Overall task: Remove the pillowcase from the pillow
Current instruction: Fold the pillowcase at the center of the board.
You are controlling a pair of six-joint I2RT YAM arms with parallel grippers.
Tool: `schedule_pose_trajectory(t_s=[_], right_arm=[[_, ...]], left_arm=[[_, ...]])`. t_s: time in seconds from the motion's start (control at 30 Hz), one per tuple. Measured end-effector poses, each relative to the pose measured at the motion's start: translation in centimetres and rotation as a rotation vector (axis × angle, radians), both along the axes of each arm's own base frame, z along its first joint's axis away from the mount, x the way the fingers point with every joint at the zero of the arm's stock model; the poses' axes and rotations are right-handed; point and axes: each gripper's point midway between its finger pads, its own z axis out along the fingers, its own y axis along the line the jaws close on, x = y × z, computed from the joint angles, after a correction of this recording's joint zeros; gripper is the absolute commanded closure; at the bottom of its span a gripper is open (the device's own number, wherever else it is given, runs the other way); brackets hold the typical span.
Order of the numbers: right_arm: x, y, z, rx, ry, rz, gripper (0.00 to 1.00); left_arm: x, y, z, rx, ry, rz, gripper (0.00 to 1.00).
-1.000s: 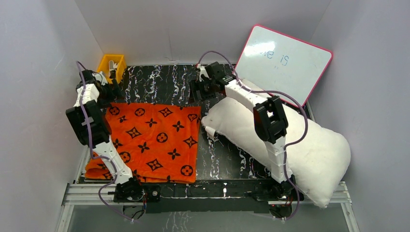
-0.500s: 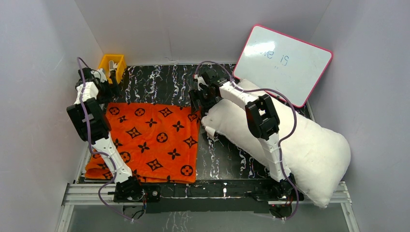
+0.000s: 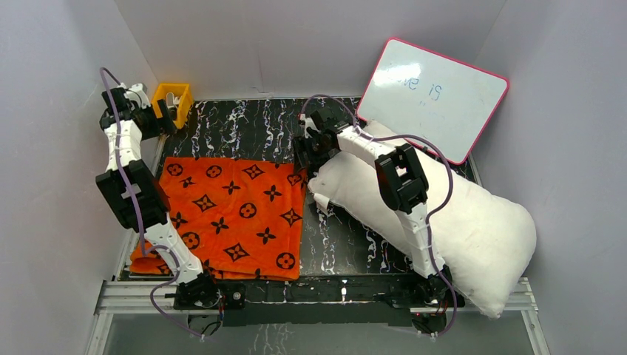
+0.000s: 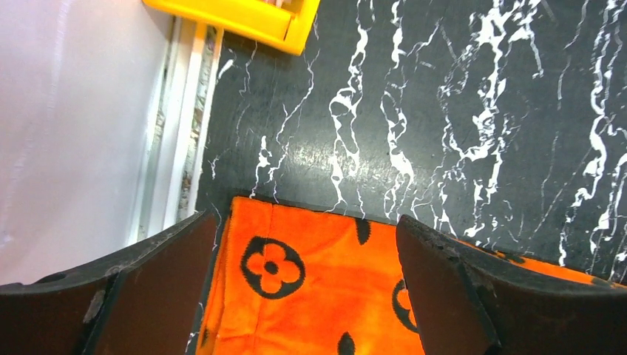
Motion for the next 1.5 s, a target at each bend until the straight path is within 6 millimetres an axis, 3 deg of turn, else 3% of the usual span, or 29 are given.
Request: schedule_pose_trajectory(t_s=[0.1, 0.2, 0.5, 0.6, 0.73, 0.9, 1.1, 1.23, 1.43, 1.5], right_arm=[[1.0, -0.1, 0.1, 0.013, -0.019, -0.026, 0.28], [1.8, -0.2, 0.2, 0.028, -0.032, -0.044, 0.38], [1.6, 0.5, -0.4, 0.086, 0.007, -0.031, 0.45], [1.2, 0.9, -0.4, 0.107, 0.017, -0.01, 0.62], [0.5, 0.9, -1.0, 0.109, 0.043, 0.004, 1.0], [0.9, 1.4, -1.2, 0.11, 0.059, 0.004, 1.0], [5.9, 2.6, 1.4, 0.183, -0.01, -0.056, 1.0], [10.5, 1.1, 4.0, 0.266, -0.058, -0.151, 1.0], [15.2, -3.3, 5.4, 0.317, -0.096, -0.276, 1.0], [15.8, -4.1, 5.3, 0.326, -0.094, -0.291, 1.0]], left_arm=[[-0.1, 0.2, 2.3, 0.024, -0.046, 0.004, 0.08], [-0.3, 0.1, 3.3, 0.034, -0.065, 0.005, 0.08], [-0.9, 0.1, 2.1, 0.031, -0.036, 0.011, 0.08], [-0.9, 0.1, 2.1, 0.03, -0.035, 0.011, 0.08], [-1.1, 0.0, 1.5, 0.026, -0.025, 0.012, 0.07], [-1.6, 0.2, 0.9, 0.011, -0.012, 0.022, 0.06], [-1.8, 1.3, 0.9, -0.002, -0.021, 0.046, 0.06], [-1.4, 1.2, 0.2, -0.02, -0.026, 0.035, 0.08], [-1.1, 0.3, -4.1, -0.107, 0.028, 0.013, 0.1], [-0.9, -0.7, -7.7, -0.186, 0.068, -0.005, 0.1]])
